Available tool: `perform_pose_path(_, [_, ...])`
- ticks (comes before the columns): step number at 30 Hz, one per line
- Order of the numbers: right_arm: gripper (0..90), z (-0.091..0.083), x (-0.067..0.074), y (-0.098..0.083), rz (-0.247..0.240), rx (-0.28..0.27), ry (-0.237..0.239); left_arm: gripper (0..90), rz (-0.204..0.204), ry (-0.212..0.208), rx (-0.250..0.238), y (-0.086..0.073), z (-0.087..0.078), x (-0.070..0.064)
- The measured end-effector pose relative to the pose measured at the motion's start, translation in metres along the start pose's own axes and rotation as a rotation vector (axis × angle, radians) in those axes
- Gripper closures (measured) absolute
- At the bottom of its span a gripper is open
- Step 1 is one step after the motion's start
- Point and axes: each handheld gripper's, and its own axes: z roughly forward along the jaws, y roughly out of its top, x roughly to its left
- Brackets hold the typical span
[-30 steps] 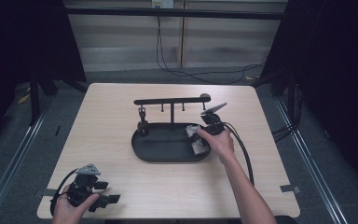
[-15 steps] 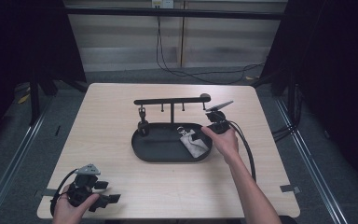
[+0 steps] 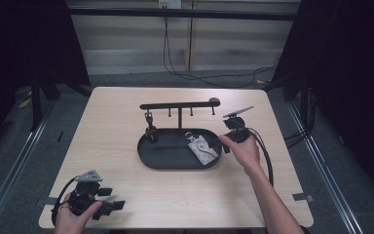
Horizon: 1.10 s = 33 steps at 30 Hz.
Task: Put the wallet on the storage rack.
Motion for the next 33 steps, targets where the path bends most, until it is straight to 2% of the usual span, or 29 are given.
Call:
perform_pose_path(7, [24.0,-0.012,-0.007,-0.017,-0.013,-0.033,-0.021,25.1,-0.02,0.014,-0.007,-0.001,-0.001,0.002])
perform_pose_path(10, [25.1,-0.016,-0.013,-0.026,0.004,-0.03,-0.011,25.7,-0.02,0.006,-0.01,-0.001,-0.001,0.002])
perform_pose_path(13, [25.3,-0.022,-0.021,-0.036,0.016,-0.058,-0.011,25.9,-0.023,0.015,-0.021,-0.001,-0.001,0.002])
perform_pose_path(16, [25.5,-0.028,-0.023,-0.046,0.024,-0.07,-0.009,25.9,-0.028,0.017,-0.022,-0.001,-0.001,0.002])
perform_pose_path(19, [25.5,-0.033,-0.025,-0.058,0.018,-0.088,-0.022,25.9,-0.02,0.022,0.005,-0.001,-0.001,0.002])
perform_pose_path(22, [25.9,-0.035,-0.027,-0.068,0.024,-0.1,-0.002,25.9,-0.016,0.023,-0.001,-0.001,-0.001,0.002])
perform_pose_path(26, [26.0,-0.039,-0.029,-0.081,0.035,-0.13,-0.002,25.9,-0.027,0.022,-0.017,-0.001,-0.002,0.003])
perform_pose_path(33, [25.1,-0.043,-0.023,-0.113,-0.005,-0.163,-0.084,25.7,-0.023,0.021,-0.012,-0.001,-0.002,0.002])
